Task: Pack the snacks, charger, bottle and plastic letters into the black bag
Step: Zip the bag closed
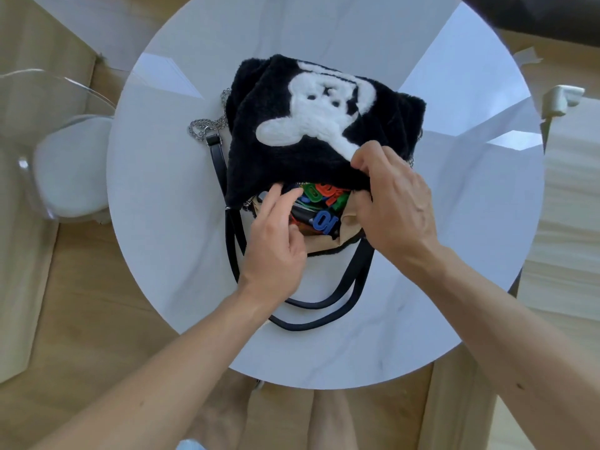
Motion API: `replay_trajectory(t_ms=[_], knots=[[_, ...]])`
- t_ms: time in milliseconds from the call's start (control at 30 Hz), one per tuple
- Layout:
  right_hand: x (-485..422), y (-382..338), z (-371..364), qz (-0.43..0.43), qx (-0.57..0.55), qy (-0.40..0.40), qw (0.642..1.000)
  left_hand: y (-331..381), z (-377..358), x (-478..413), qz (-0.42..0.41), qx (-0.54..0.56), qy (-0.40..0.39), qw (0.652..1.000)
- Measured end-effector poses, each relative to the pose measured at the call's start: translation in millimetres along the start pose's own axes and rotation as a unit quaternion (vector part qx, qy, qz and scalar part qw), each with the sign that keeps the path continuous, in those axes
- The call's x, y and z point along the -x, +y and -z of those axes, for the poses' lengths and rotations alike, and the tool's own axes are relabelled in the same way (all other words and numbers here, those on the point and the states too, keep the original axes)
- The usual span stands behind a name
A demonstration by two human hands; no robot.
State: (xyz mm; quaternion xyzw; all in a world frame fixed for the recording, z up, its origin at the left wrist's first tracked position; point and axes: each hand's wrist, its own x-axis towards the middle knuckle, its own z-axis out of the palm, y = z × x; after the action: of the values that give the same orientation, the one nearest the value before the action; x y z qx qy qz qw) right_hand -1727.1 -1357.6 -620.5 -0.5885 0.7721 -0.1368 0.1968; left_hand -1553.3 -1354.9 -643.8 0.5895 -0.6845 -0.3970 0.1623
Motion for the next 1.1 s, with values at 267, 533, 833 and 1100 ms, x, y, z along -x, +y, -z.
replay_trajectory(t_ms=[267,533,833,1100], knots=[[-1.4,9.2,11.7,-0.005,-0.094,-0.070,0.993,-50.2,44.4,-14.7,0.081,-0.027,0.117,0.989],[36.6,-42.1,-17.0,-0.041,-0.157,0.037,0.986,-84.9,50.7,-46.8,0.097,-0.018,-0.043,0.994],[79.7,-115.7,-94.4,-0.307,-0.346,-0.223,0.858,-91.1,93.8,-76.4,0.043,-0.031,-0.215,0.975],[81.2,-136.6,-104.5,-0.321,-0.291,-0.039,0.900,-68.8,147.0,-90.1,-0.022,-0.049,-0.370,0.928]])
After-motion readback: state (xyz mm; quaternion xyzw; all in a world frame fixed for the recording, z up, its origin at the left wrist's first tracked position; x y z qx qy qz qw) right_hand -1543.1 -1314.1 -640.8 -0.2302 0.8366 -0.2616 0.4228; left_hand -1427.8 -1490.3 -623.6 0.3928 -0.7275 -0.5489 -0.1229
